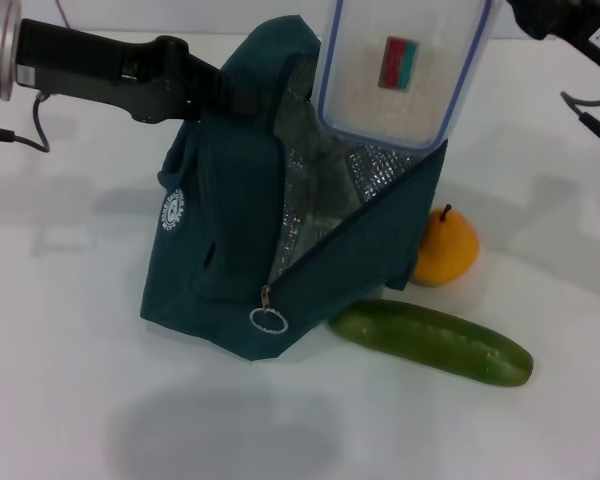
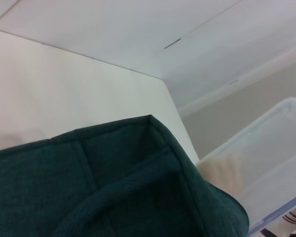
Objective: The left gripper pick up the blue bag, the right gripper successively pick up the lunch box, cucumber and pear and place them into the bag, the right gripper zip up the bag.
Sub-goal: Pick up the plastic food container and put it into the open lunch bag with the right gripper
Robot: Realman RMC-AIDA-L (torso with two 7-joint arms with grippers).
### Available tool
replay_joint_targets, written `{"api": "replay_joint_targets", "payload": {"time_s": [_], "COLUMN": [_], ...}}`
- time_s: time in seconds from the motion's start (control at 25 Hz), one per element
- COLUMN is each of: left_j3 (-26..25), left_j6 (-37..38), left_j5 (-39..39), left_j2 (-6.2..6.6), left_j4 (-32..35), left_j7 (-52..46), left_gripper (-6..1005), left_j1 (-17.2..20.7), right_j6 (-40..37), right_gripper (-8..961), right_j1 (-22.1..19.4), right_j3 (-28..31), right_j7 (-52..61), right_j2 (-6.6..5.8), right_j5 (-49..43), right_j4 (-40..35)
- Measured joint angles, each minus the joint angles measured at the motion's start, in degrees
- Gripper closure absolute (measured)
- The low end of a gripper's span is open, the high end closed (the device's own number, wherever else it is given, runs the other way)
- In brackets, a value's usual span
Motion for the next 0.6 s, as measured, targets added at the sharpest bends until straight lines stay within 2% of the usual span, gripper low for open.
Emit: {"api": "replay_joint_targets", "payload": {"time_s": [0.6], "left_j3": [0.00], "left_j6": [0.00], "left_j5": [0.00], "left_j2": [-0.28], "left_j4": [-0.18], "left_j7": [0.03], "left_gripper": [961], "left_j1": [0.01], "right_j6": [4.03], "right_gripper": [873], "right_j1": [0.28], "right_j3": [-5.79], "right_j7": [-4.14], "right_j2": [0.00], "right_j5": [0.68], "right_j4": [0.94]}}
